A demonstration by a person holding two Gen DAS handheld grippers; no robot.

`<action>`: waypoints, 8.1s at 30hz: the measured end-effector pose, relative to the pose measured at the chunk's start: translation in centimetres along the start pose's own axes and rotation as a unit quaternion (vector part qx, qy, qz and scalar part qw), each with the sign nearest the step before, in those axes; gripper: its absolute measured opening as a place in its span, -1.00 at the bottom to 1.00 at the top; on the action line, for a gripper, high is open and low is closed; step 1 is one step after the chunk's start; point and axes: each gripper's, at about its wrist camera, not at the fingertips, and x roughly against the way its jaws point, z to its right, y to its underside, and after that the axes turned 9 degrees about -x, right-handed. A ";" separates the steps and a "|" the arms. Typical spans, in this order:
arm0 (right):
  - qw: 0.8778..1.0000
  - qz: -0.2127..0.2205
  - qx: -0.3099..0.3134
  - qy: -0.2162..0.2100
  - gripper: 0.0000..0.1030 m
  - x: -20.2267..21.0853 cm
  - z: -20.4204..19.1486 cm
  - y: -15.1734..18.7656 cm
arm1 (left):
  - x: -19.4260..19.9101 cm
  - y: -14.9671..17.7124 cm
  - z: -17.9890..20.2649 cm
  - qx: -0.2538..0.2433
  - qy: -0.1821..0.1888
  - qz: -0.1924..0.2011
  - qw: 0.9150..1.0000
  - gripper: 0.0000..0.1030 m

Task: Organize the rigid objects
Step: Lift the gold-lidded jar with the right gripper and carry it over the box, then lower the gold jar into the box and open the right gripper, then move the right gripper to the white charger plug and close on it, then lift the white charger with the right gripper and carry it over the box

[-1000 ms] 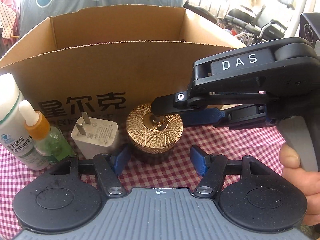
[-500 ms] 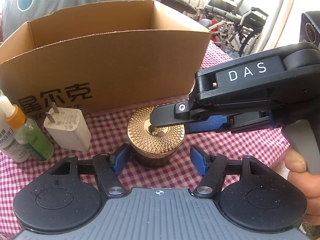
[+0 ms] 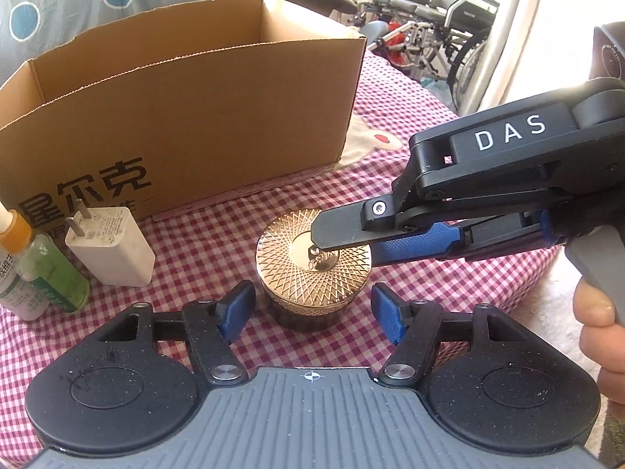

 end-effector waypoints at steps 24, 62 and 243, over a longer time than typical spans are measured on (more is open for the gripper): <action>1.000 -0.002 -0.004 -0.008 -0.16 -1.0 0.1 -0.3 | -1.8 -2.1 0.0 0.019 0.001 -0.016 1.000 0.09; 0.990 0.036 0.120 -0.066 -0.15 2.1 -10.6 0.3 | 7.1 -4.8 -2.3 0.042 -0.084 0.068 0.993 0.08; 0.989 -0.056 0.136 0.003 -0.26 -9.7 -16.6 -19.6 | -4.8 -18.5 -10.6 0.066 -0.097 -0.025 0.993 -0.29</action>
